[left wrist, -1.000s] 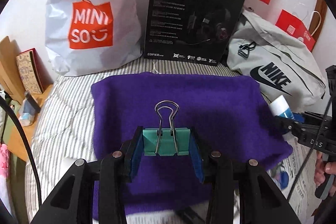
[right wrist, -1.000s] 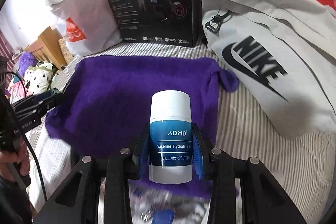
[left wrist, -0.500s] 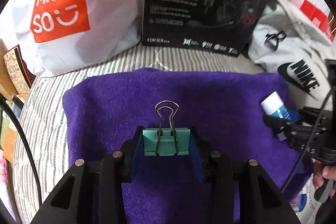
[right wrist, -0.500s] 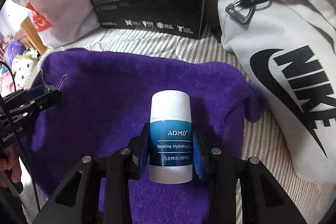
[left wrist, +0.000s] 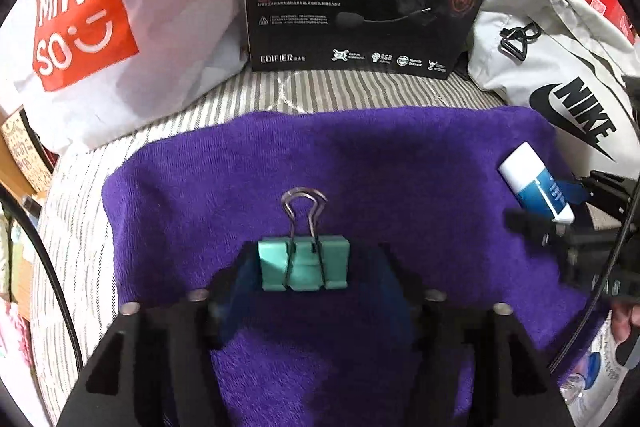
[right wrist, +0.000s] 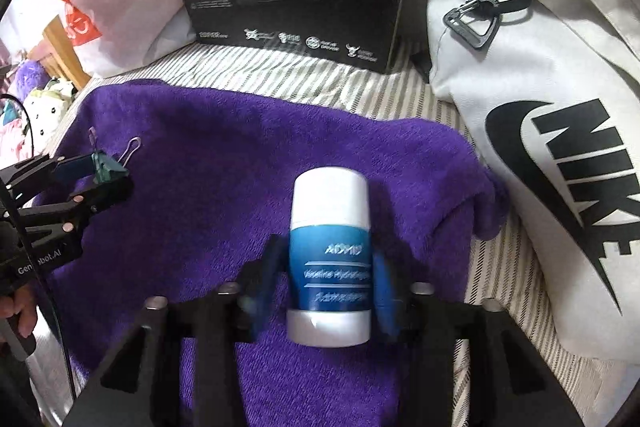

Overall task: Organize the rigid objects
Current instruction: 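Place the binder clip on the purple towel while the right gripper places the ADMD stick there, then grasp the black USB stick with the left gripper while the right gripper grasps the blue-capped tube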

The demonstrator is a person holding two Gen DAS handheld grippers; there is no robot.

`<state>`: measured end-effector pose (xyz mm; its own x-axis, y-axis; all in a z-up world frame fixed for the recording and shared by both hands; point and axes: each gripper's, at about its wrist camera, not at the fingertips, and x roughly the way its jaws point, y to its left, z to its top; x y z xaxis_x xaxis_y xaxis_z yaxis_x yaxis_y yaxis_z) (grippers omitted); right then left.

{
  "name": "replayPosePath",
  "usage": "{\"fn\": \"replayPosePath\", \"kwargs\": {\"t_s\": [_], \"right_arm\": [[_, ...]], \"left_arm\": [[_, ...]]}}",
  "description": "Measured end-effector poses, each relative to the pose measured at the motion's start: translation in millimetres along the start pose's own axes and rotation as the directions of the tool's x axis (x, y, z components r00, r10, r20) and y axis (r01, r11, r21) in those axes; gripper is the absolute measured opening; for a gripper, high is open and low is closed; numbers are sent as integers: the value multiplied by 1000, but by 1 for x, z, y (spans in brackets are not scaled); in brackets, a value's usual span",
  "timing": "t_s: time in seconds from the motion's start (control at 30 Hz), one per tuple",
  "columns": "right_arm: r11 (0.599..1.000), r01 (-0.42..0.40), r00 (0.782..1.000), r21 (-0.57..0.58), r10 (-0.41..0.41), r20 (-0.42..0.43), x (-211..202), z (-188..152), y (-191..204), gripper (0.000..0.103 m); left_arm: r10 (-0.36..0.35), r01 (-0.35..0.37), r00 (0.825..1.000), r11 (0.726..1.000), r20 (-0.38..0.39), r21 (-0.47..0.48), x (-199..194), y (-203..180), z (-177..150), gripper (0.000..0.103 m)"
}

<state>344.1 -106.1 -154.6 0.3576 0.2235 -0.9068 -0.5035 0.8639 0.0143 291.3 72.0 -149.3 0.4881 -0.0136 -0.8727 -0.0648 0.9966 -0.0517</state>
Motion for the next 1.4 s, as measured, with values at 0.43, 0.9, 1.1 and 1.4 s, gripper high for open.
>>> {"fn": "replayPosePath", "kwargs": {"t_s": [0.43, 0.9, 1.1, 1.4], "right_arm": [[993, -17, 997, 119, 8, 75, -72, -51, -4, 71], [990, -19, 991, 143, 0, 136, -163, -171, 17, 73], [986, -27, 995, 163, 10, 103, -168, -213, 16, 73], [981, -22, 998, 195, 11, 57, -160, -236, 8, 73]], "left_arm": [[-52, 57, 997, 996, 64, -74, -57, 9, -40, 67], [15, -11, 1000, 984, 19, -177, -103, 2, -137, 66], [49, -48, 999, 984, 1, -173, -89, -16, -140, 66], [144, -145, 989, 985, -16, -92, -75, -32, -142, 67]]}}
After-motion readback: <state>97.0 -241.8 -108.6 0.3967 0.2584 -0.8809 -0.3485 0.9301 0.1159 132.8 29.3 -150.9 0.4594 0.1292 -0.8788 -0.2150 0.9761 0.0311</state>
